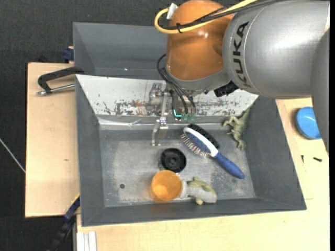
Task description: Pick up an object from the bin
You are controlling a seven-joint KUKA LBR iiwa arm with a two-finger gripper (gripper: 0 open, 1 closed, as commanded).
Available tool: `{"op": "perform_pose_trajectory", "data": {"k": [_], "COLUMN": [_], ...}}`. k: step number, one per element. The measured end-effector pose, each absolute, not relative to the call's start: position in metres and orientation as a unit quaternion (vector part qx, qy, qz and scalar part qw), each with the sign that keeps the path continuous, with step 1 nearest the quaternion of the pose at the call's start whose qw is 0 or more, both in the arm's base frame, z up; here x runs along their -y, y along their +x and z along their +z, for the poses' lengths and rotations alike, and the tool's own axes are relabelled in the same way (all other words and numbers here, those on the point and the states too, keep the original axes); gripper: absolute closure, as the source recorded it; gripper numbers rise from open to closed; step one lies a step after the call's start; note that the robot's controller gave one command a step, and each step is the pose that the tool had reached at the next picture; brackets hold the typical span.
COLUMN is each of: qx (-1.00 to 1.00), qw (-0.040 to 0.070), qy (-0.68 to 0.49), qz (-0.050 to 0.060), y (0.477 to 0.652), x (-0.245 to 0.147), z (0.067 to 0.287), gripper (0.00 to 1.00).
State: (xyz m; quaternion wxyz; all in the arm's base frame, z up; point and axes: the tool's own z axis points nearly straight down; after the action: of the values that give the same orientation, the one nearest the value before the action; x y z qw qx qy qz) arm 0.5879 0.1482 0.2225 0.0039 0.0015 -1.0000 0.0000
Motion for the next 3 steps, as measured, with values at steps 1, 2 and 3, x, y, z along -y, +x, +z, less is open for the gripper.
{"op": "perform_pose_trajectory", "data": {"k": [1, 2, 3], "qx": [0.993, 0.955, 0.955], "qw": [-0.003, -0.007, -0.011], "qy": [0.117, 0.297, 0.297], "qz": [-0.001, 0.0, -0.001], "y": [0.565, 0.523, 0.525], "x": [-0.096, -0.057, -0.06], "z": [0.072, 0.074, 0.076], "gripper": [0.0, 0.0, 1.0]}}
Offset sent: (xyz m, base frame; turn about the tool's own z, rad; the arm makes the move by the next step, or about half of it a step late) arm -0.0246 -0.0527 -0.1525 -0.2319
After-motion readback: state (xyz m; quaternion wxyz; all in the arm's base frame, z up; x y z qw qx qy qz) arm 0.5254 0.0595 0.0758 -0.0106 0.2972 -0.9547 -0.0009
